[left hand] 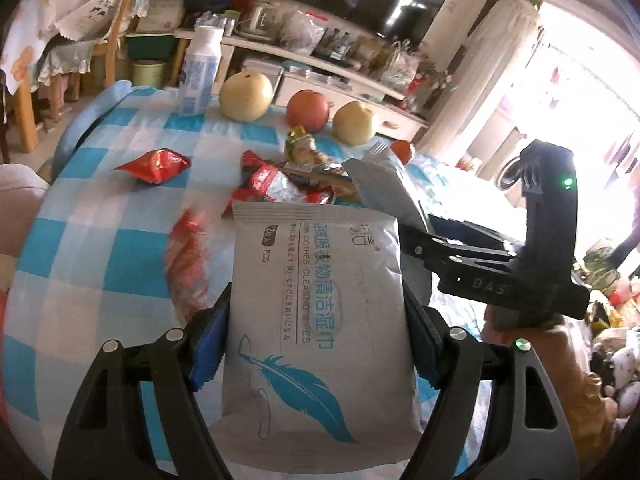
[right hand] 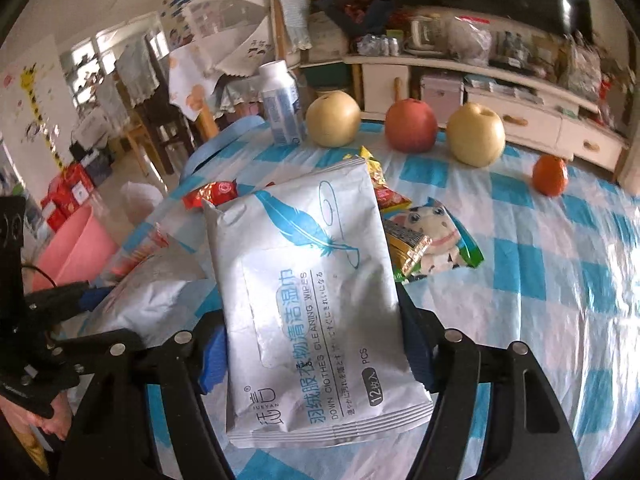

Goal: Collect trash
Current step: 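Carry both wipes packs over the pink basin and open both grippers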

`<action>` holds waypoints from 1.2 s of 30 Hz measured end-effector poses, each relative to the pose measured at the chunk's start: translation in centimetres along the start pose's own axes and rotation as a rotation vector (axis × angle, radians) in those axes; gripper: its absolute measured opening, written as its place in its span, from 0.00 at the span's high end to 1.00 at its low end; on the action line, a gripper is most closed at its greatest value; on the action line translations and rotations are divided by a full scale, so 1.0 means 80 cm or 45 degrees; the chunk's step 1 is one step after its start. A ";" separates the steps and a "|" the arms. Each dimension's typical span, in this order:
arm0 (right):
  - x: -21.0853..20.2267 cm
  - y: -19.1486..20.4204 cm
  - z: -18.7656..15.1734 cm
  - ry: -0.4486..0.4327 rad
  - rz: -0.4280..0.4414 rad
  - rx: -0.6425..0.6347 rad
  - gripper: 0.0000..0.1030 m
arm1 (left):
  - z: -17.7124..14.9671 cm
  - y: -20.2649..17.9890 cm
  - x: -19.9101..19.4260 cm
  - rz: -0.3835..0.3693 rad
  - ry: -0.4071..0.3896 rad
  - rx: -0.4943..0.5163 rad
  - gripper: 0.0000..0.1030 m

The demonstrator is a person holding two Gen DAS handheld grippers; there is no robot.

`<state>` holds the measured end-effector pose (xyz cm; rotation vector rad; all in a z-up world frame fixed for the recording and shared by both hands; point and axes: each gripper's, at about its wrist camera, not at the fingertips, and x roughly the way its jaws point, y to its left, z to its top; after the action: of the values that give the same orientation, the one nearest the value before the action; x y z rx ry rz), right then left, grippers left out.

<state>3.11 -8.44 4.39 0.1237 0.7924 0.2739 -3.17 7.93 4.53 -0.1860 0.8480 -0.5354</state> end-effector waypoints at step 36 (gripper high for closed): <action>0.011 0.298 0.006 0.009 0.298 -0.207 0.31 | -0.004 0.204 -0.227 0.601 -0.397 -0.388 0.26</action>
<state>-0.61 14.63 9.13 0.0621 0.7598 0.5594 -7.10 31.30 10.39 -0.3273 0.6343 0.0686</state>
